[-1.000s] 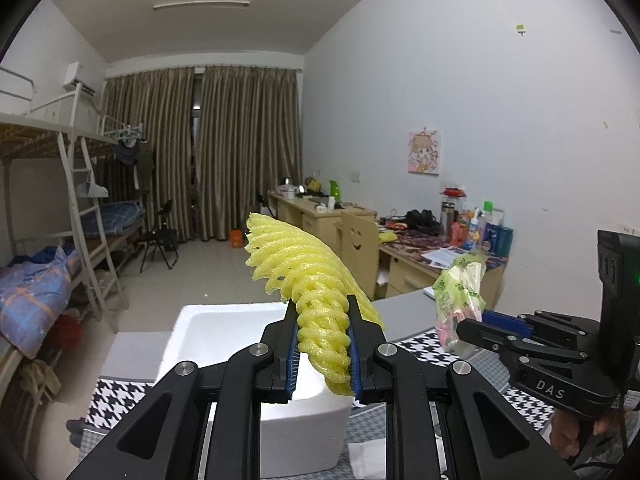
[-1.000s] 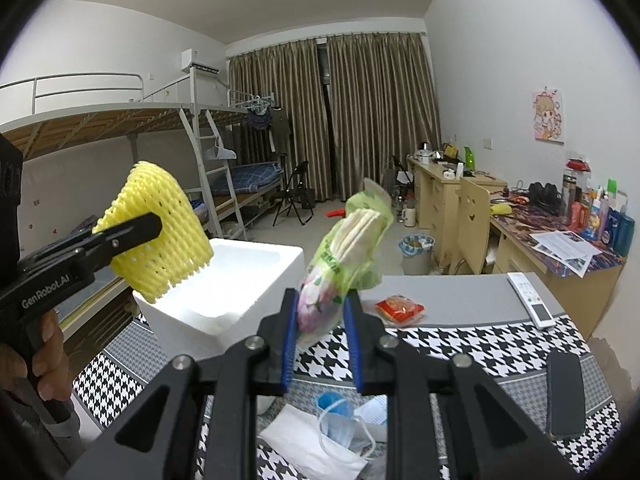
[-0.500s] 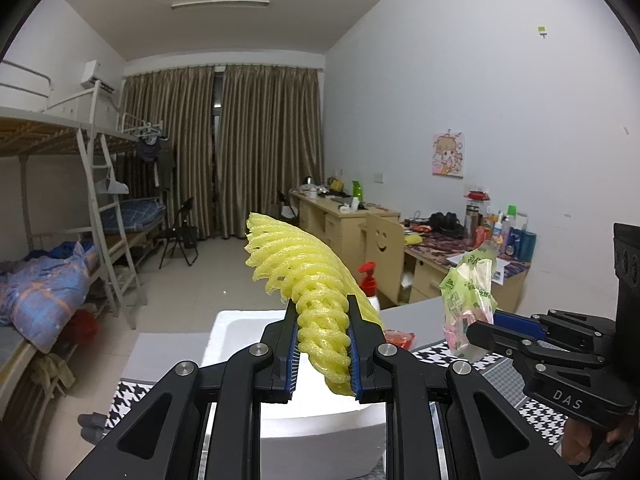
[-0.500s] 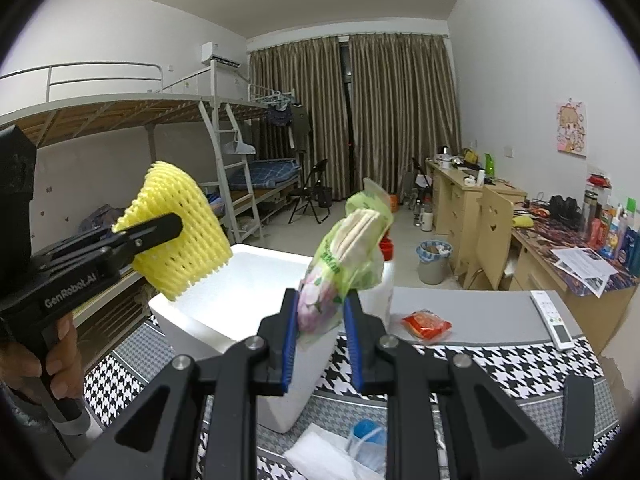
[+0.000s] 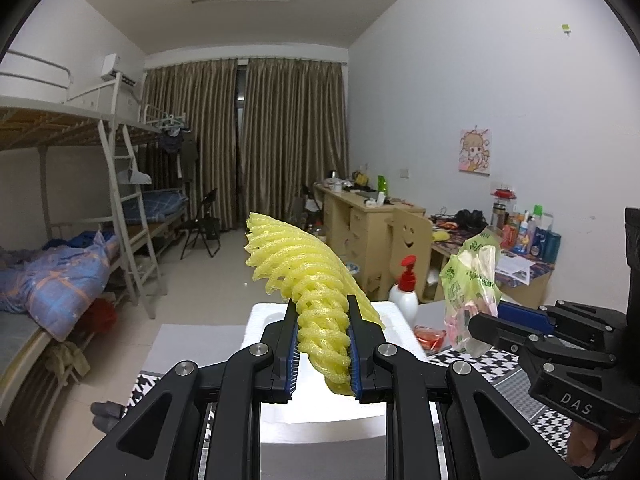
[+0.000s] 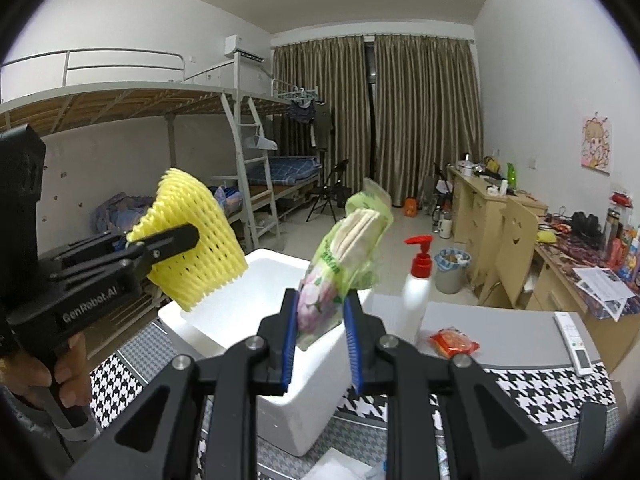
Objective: Organize soft objects
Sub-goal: 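Open the right tool to drop the snack bag into the foam box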
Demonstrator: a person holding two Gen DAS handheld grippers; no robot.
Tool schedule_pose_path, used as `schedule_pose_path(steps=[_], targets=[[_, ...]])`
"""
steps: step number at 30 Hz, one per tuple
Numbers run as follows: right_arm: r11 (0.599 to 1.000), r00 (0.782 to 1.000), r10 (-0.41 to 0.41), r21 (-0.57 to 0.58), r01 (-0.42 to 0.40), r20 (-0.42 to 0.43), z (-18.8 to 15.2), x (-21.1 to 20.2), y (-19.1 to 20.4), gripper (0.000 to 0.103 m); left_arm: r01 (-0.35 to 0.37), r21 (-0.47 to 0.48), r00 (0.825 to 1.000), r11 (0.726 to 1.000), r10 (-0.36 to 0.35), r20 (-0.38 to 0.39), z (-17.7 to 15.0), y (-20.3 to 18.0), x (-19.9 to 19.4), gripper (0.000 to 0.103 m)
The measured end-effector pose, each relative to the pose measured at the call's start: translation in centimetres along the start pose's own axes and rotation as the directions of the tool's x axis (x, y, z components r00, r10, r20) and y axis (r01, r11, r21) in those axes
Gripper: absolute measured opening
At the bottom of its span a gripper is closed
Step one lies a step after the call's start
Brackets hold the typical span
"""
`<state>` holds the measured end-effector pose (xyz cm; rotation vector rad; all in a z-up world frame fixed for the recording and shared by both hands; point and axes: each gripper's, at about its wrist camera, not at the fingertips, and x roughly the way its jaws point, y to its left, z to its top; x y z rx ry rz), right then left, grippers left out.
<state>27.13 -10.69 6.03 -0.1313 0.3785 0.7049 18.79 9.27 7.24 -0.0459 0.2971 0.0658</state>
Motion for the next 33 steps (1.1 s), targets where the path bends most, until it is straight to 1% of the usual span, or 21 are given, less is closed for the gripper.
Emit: schedule_pose_path(steps=[3, 13, 17, 24, 25, 26, 27, 28, 29, 33], targets=[[1.0, 1.0, 0.003, -0.02, -0.003, -0.009, 0.3, 0.5, 0.5, 0.026, -0.019, 0.009, 1.0, 1.0, 0.02, -0.004, -0.1, 0.2, 0.5, 0.021], [0.997, 0.998, 0.04, -0.065, -0.043, -0.05, 0.6, 2.7, 1.6, 0.026, -0.034, -0.005, 0.999, 0.999, 0.034, -0.005, -0.1, 1.5, 0.5, 0.021], [0.996, 0.997, 0.05, -0.073, -0.055, -0.066, 0.6, 3.3, 2.0, 0.027, -0.052, -0.011, 0.999, 0.999, 0.052, -0.005, -0.2, 1.9, 0.7, 0.021], [0.993, 0.994, 0.061, -0.1, -0.07, -0.094, 0.3, 4.2, 2.3, 0.037, -0.053, -0.021, 0.999, 0.998, 0.052, -0.009, -0.2, 2.3, 1.0, 0.021], [0.992, 0.993, 0.061, -0.103, -0.071, -0.098, 0.4, 4.2, 2.4, 0.041, -0.052, -0.02, 0.999, 0.998, 0.052, -0.01, -0.2, 2.0, 1.0, 0.021], [0.992, 0.993, 0.063, -0.104, -0.074, -0.102, 0.4, 4.3, 2.6, 0.051, -0.055, -0.02, 0.998, 0.998, 0.054, -0.01, -0.2, 2.0, 1.1, 0.021], [0.992, 0.992, 0.067, -0.104, -0.078, -0.106, 0.4, 4.2, 2.6, 0.058, -0.057, -0.023, 0.998, 0.998, 0.057, -0.012, -0.2, 1.9, 1.2, 0.021], [0.992, 0.992, 0.069, -0.099, -0.08, -0.104, 0.4, 4.1, 2.6, 0.074, -0.056, -0.025, 0.998, 0.998, 0.055, -0.014, -0.3, 2.0, 1.2, 0.021], [0.993, 0.993, 0.069, -0.094, -0.078, -0.095, 0.4, 4.0, 2.5, 0.083, -0.053, -0.029, 0.998, 0.998, 0.053, -0.017, -0.3, 2.1, 1.3, 0.021], [0.994, 0.996, 0.058, -0.088, -0.064, -0.071, 0.8, 3.6, 2.5, 0.085, -0.047, -0.028, 0.999, 0.999, 0.046, -0.029, -0.4, 2.1, 1.7, 0.021]])
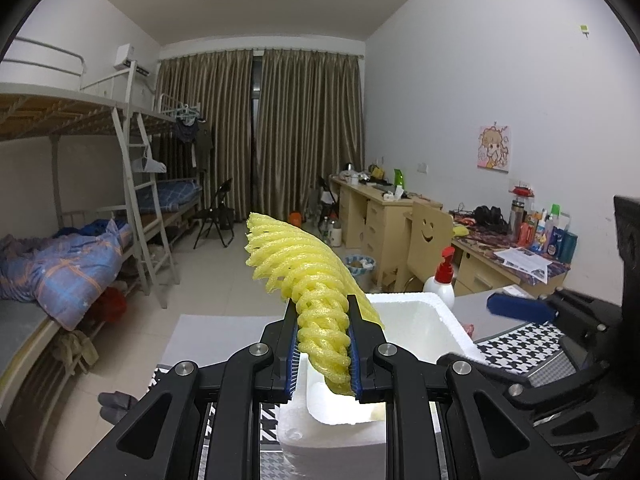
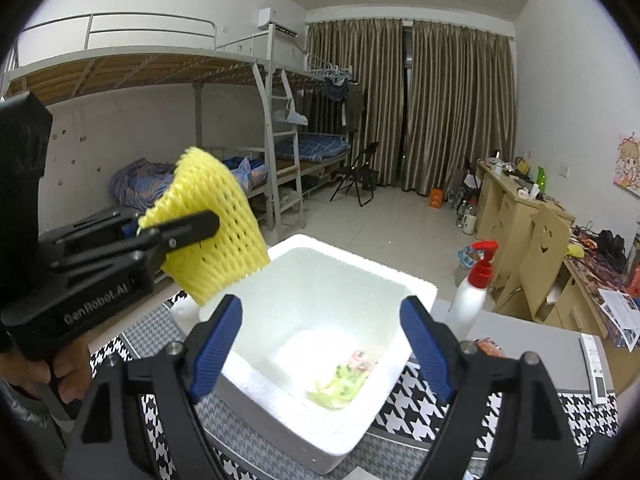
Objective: Organize soft objects
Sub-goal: 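Open the right tool to drop the snack bag into the foam box, then open the left tool to drop the yellow net into the foam box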
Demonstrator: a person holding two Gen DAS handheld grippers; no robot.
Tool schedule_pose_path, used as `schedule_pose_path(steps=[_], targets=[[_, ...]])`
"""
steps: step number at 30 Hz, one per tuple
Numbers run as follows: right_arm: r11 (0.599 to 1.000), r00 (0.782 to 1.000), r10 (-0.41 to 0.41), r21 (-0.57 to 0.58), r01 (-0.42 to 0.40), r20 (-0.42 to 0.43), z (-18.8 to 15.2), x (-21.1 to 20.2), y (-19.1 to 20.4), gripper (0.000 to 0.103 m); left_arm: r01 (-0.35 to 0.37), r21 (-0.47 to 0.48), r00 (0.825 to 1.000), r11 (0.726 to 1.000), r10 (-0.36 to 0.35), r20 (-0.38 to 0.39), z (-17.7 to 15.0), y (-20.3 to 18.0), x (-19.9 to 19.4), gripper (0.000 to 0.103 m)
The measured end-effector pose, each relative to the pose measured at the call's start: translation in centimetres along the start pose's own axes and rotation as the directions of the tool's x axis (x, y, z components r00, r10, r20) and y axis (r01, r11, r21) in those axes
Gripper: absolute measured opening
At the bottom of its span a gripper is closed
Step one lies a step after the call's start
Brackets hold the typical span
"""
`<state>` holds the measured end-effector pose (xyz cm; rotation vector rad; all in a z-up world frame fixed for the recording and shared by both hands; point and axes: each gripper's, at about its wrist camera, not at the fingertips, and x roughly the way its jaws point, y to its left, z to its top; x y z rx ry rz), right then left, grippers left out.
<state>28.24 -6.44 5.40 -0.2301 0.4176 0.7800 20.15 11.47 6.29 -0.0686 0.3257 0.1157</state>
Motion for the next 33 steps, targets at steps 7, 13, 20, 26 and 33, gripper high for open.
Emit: schedule_pose_path(steps=[7, 13, 20, 26, 33], targets=[[1.0, 1.0, -0.014, 0.023, 0.014, 0.009, 0.1, -0.3, -0.2, 0.091, 0.007, 0.001, 1.0, 1.0, -0.007, -0.004, 0.1, 0.2, 0.0, 0.021], [0.999, 0.999, -0.037, 0.008, 0.037, 0.018, -0.1, -0.6, -0.2, 0.094, 0.023, 0.004, 1.0, 1.0, -0.023, -0.019, 0.4, 0.0, 0.5, 0.021], [0.998, 0.998, -0.06, 0.021, 0.06, 0.023, -0.5, -1.3, -1.0, 0.094, 0.042, 0.019, 0.998, 0.999, -0.041, -0.04, 0.3, -0.5, 1.2, 0.021], [0.996, 0.996, -0.089, 0.031, 0.088, 0.016, -0.6, -1.5, -1.6, 0.094, 0.058, 0.029, 0.996, 0.998, -0.056, -0.067, 0.3, -1.0, 2.1, 0.021], [0.995, 0.997, -0.079, 0.067, 0.078, 0.017, -0.9, -2.1, -2.7, 0.094, 0.073, 0.034, 0.992, 0.997, -0.069, -0.105, 0.2, -1.5, 3.5, 0.021]])
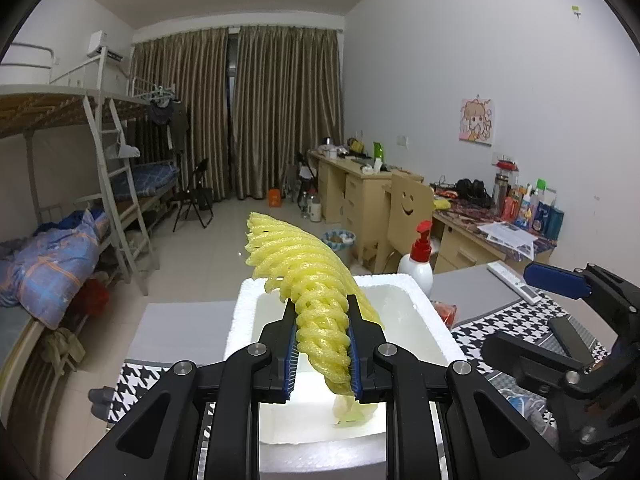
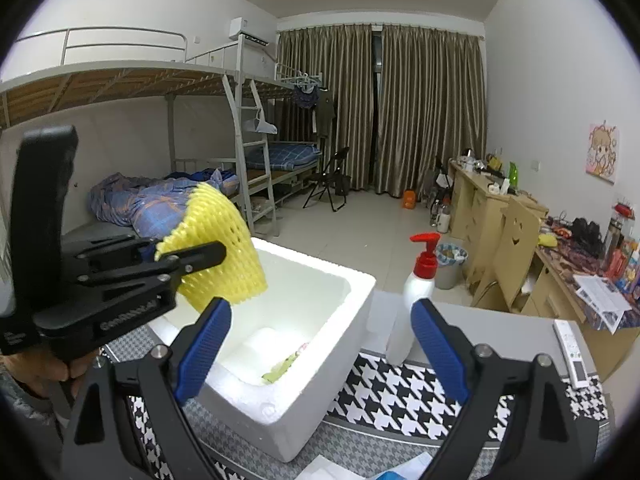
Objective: Organize soft objects
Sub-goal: 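Open the left tool to drop the yellow net into the foam box, then withdraw both tools from the box back toward the remaining items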
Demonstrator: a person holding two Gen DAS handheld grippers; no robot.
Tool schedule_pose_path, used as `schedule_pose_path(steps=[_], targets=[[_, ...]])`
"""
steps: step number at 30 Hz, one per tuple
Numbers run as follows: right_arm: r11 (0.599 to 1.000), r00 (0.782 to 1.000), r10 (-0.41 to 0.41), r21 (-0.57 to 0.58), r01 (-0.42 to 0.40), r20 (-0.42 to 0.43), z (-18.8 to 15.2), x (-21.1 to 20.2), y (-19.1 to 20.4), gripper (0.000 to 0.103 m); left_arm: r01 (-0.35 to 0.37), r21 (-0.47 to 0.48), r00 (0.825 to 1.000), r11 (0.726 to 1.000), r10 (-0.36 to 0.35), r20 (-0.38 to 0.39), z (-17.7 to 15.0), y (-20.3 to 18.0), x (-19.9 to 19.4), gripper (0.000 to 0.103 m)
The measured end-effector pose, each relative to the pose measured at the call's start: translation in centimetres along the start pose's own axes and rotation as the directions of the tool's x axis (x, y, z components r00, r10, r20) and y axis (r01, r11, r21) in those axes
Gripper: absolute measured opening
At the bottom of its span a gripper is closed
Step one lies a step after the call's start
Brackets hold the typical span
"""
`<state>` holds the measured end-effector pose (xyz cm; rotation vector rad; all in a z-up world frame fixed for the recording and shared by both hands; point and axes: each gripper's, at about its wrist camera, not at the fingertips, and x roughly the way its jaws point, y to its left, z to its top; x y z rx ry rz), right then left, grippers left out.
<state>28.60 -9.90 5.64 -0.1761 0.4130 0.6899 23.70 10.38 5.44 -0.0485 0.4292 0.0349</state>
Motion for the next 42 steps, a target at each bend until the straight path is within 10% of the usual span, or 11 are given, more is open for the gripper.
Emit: schedule_pose_path(steps=[4, 13, 42], targets=[[1.0, 1.0, -0.018, 0.001, 0.018, 0.012, -0.2, -0.3, -0.3, 0.094, -0.001, 0.0, 1.0, 1.0, 0.001, -0.018, 0.0, 0.1, 0.7, 0.029], [0.999, 0.999, -0.032, 0.022, 0.032, 0.014, -0.5, -0.6, -1.4, 0.094, -0.046, -0.027, 0.999, 0.999, 0.045, -0.025, -0.4, 0.8, 1.1, 0.091], [0.995, 0.993, -0.083, 0.064, 0.078, 0.085, -1.7, -6.1, -3.0, 0.094, 0.012, 0.026, 0.992, 1.0, -0.015, 0.128, -0.5, -3.5, -6.4, 0.102]])
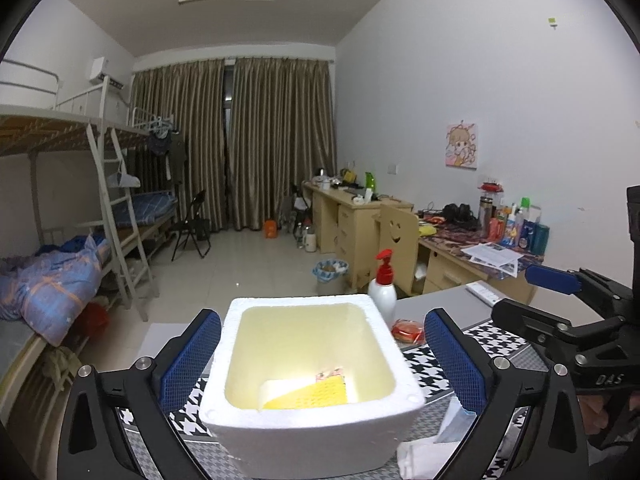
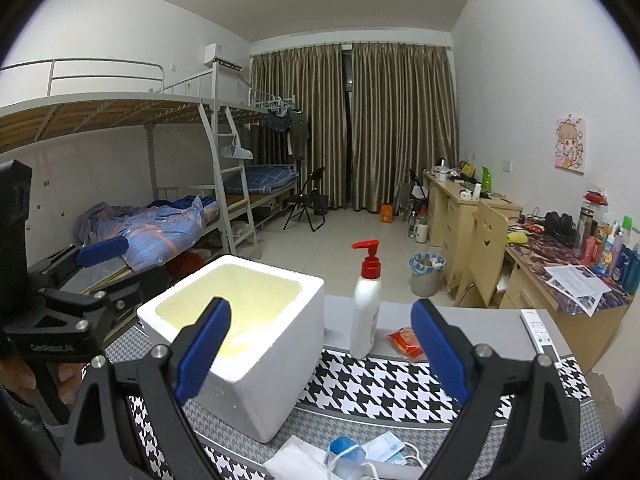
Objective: Organize soft objects
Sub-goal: 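Withdraw both tools from the box back toward the remaining items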
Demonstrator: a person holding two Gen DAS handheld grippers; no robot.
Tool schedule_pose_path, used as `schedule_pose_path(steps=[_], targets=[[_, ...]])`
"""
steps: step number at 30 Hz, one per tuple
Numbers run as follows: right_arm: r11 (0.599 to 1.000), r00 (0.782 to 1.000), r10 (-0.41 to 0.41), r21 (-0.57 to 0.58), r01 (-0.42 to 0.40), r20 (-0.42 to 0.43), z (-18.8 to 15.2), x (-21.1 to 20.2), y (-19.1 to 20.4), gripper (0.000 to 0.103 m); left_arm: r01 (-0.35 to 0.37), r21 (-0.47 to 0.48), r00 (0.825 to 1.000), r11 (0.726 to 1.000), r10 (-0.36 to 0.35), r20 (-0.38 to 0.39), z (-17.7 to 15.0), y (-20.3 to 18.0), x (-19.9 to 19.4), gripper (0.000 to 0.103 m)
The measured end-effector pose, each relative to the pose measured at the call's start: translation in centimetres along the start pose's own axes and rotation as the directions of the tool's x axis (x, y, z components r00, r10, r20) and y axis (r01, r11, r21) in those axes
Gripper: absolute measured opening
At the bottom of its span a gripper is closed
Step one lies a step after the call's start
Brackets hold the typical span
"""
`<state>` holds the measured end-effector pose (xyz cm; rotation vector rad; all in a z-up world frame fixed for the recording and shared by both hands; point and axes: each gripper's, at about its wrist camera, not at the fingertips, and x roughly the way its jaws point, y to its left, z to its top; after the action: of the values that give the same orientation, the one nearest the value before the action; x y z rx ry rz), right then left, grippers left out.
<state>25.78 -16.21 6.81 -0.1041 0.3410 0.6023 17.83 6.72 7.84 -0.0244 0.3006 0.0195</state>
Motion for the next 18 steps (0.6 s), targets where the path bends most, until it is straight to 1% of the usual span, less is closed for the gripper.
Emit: schedule_pose_path(steps=[6, 18], targets=[[1.0, 1.0, -0.019, 0.003, 0.019, 0.01, -0.4, -1.2, -0.3, 0.094, 0.008, 0.014, 1.0, 1.0, -0.008, 0.01, -0.3, -1.0, -1.0, 0.102], [0.998, 0.998, -0.06, 0.003, 0.06, 0.028, -1.3, -3.7, -1.0, 0.094, 0.054, 0.029, 0.998, 0.998, -0.054, 0.017, -0.9, -2.8, -2.4, 0.102]])
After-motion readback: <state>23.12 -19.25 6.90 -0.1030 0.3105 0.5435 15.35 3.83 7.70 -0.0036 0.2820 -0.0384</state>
